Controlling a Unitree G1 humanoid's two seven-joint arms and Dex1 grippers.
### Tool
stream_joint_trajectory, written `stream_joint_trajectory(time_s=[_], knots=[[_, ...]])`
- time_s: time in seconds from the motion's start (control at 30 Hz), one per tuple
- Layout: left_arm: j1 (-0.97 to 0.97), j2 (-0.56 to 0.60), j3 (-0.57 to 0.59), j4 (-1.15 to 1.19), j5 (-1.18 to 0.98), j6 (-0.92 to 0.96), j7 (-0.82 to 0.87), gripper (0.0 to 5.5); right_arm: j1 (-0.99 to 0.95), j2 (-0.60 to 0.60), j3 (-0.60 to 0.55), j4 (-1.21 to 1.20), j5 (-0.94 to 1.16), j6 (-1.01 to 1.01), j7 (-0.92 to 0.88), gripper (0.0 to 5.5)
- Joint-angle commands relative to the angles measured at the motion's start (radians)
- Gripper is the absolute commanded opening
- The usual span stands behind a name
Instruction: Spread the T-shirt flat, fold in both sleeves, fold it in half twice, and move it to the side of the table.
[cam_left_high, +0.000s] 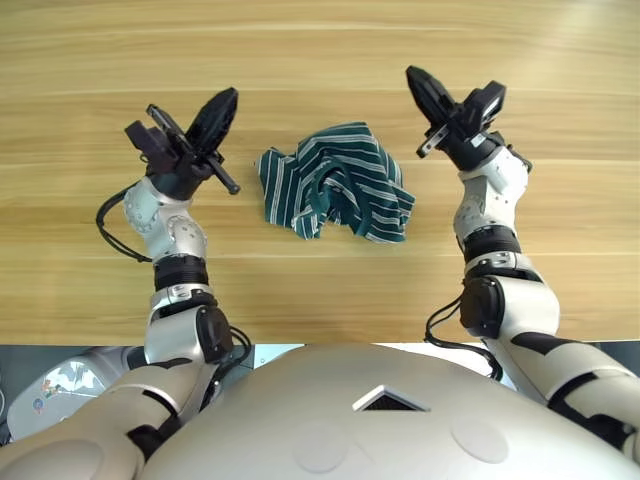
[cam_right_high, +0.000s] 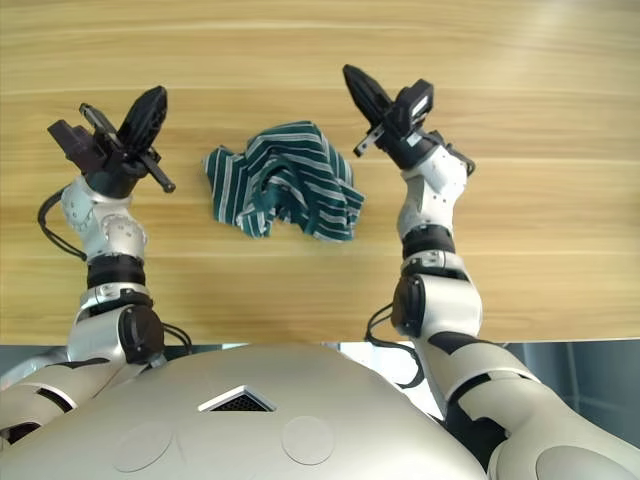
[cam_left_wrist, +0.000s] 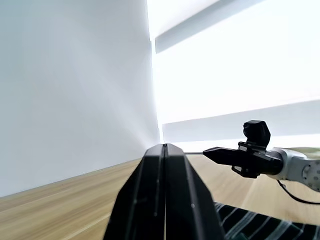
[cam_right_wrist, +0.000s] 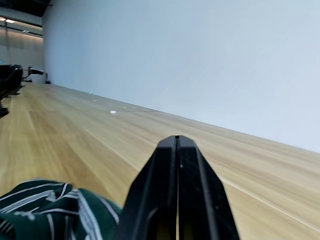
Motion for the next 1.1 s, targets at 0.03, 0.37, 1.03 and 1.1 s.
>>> stream_joint_trajectory(time_s=[0.03,0.37,1.03,1.1], knots=[[0.065,0.065,-0.077,-0.066,0.074,-0.060,0.011,0.00,0.111,-0.040,0.080,-0.204,0.013,0.018,0.043,0.01],[0.120,0.057,-0.159,-0.127,0.037,-0.088,0.143,0.00,0.221,-0.097,0.234,-0.335,-0.012,0.054,0.048,0.01],[0.126,0.094,-0.326,-0.082,0.182,-0.149,0.332,0.00,0.273,-0.206,0.330,-0.416,-0.087,0.082,-0.051,0.01],[0.130,0.098,-0.331,-0.078,0.186,-0.159,0.343,0.00,0.272,-0.213,0.335,-0.415,-0.091,0.072,-0.055,0.01]])
